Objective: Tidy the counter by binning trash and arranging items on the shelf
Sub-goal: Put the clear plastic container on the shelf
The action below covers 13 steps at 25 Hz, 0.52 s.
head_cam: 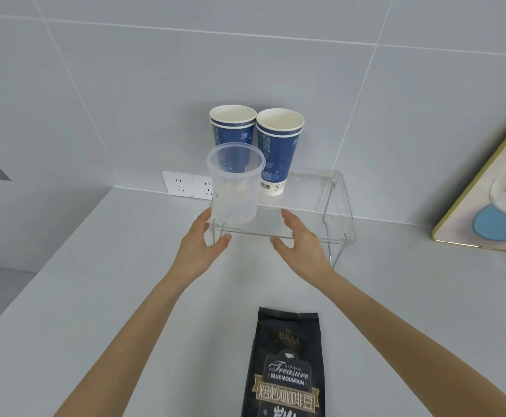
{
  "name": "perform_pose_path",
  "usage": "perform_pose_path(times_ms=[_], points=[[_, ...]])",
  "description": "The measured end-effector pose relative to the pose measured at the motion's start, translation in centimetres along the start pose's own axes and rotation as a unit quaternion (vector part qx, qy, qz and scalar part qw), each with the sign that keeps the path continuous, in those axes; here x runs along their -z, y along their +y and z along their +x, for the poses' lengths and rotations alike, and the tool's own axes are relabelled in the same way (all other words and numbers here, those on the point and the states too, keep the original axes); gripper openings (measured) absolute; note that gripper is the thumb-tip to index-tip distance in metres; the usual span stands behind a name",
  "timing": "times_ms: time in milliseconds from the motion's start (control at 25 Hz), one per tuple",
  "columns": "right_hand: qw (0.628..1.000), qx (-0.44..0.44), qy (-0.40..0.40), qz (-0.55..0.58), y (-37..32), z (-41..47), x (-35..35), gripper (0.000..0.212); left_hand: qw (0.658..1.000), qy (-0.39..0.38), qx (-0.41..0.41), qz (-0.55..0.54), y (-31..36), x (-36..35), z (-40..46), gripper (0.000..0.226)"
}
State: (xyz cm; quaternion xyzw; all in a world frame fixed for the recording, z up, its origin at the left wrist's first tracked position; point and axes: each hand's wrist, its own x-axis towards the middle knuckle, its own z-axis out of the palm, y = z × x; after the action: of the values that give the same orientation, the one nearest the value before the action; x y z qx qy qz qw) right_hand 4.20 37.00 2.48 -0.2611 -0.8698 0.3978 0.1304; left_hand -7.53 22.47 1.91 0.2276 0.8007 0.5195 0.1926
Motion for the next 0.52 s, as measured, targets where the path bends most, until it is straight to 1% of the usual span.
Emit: perform_pose_path(times_ms=[160, 320, 400, 520], points=[[1.0, -0.01, 0.018, 0.009, 1.5, -4.3, 0.6, 0.053, 0.997, -0.052, 0.005, 0.059, -1.0, -1.2, -3.6, 0.065], [0.999, -0.047, 0.014, -0.015, 4.0, -7.7, 0.0, 0.048, 0.984, -0.122, 0.033, 0.129, -2.6, -2.9, -7.3, 0.063], [0.994, -0.104, -0.011, -0.031, 5.4, -9.3, -0.5, 0.047, 0.973, -0.158, 0.055, 0.162, -3.8, -4.1, -9.1, 0.063], [0.979, -0.194, -0.064, -0.029, 7.3, -11.4, -1.1, 0.048, 0.957, -0.209, 0.098, 0.177, -5.1, -5.8, -11.3, 0.063]])
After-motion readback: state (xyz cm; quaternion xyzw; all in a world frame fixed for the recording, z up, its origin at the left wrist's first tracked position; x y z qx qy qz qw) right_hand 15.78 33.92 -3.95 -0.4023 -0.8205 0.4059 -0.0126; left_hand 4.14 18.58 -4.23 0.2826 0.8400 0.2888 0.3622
